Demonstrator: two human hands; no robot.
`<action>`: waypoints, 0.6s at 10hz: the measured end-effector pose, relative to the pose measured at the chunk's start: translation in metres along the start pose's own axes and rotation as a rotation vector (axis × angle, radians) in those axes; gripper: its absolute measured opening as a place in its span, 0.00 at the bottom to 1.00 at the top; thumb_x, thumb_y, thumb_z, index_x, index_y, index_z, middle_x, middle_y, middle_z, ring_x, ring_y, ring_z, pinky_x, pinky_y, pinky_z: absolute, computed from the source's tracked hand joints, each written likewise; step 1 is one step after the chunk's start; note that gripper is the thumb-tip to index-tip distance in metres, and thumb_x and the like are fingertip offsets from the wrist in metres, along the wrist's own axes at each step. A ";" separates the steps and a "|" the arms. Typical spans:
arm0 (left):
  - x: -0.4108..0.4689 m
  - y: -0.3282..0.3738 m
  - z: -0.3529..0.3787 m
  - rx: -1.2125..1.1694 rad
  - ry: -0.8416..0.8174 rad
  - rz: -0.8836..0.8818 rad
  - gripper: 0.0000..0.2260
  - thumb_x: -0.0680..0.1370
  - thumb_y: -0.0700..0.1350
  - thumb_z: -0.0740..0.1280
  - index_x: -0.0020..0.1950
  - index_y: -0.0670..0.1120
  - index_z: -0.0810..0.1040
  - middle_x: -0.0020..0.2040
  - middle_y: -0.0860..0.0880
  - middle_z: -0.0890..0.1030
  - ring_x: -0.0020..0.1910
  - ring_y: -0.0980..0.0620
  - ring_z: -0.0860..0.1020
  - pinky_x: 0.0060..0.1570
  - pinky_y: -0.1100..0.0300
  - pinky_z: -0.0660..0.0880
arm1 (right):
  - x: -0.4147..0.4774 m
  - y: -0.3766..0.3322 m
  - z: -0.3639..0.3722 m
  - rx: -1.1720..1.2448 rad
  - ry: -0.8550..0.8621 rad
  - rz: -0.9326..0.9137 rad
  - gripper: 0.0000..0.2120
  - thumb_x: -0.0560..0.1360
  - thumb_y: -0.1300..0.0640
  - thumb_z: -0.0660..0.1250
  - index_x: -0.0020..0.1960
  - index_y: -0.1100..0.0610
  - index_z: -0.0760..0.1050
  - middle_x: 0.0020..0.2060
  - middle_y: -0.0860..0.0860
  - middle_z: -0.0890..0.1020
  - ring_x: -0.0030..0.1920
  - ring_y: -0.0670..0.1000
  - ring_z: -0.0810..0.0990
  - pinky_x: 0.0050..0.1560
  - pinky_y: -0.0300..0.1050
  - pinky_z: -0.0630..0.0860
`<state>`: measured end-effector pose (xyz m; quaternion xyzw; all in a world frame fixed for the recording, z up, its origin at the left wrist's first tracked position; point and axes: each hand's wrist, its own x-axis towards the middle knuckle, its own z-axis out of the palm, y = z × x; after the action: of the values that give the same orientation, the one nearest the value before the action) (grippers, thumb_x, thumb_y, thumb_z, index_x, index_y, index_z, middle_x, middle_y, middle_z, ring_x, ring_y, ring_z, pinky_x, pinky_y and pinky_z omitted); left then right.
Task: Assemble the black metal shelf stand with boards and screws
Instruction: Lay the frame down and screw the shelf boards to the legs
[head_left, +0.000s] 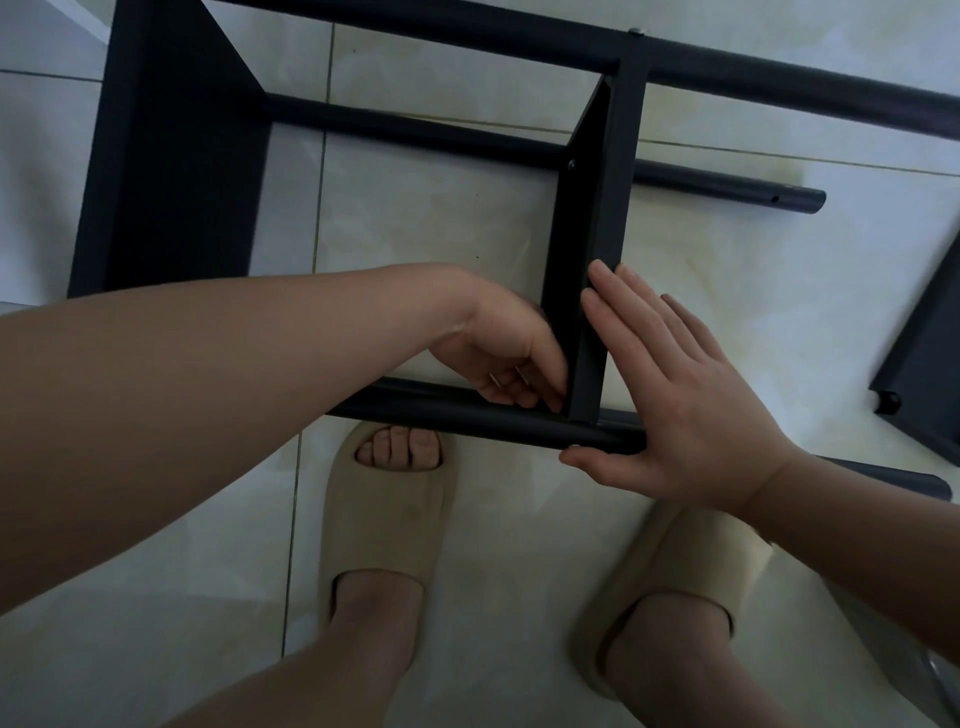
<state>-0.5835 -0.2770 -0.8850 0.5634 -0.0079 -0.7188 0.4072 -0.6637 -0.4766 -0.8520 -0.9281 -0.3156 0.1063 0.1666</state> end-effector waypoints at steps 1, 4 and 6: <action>0.003 0.000 0.001 0.087 0.065 -0.012 0.03 0.78 0.42 0.70 0.45 0.49 0.81 0.39 0.53 0.83 0.39 0.54 0.75 0.47 0.60 0.74 | 0.000 0.000 0.000 0.003 -0.003 0.000 0.50 0.73 0.30 0.65 0.80 0.63 0.56 0.81 0.57 0.55 0.81 0.56 0.51 0.75 0.65 0.62; -0.003 0.008 -0.003 0.079 -0.006 -0.026 0.05 0.78 0.39 0.68 0.46 0.47 0.83 0.41 0.51 0.83 0.39 0.55 0.76 0.48 0.61 0.73 | 0.000 -0.001 -0.002 0.010 -0.005 0.004 0.50 0.73 0.30 0.65 0.80 0.64 0.56 0.81 0.57 0.55 0.81 0.57 0.52 0.75 0.65 0.62; 0.002 0.005 -0.001 0.148 0.060 0.000 0.03 0.78 0.41 0.69 0.45 0.48 0.81 0.39 0.53 0.83 0.39 0.55 0.76 0.46 0.60 0.74 | 0.001 -0.001 -0.001 0.009 -0.003 0.002 0.50 0.72 0.30 0.65 0.80 0.64 0.56 0.81 0.57 0.55 0.81 0.57 0.52 0.75 0.65 0.62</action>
<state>-0.5800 -0.2809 -0.8843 0.6134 -0.0487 -0.6989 0.3647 -0.6635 -0.4757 -0.8506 -0.9275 -0.3144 0.1094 0.1700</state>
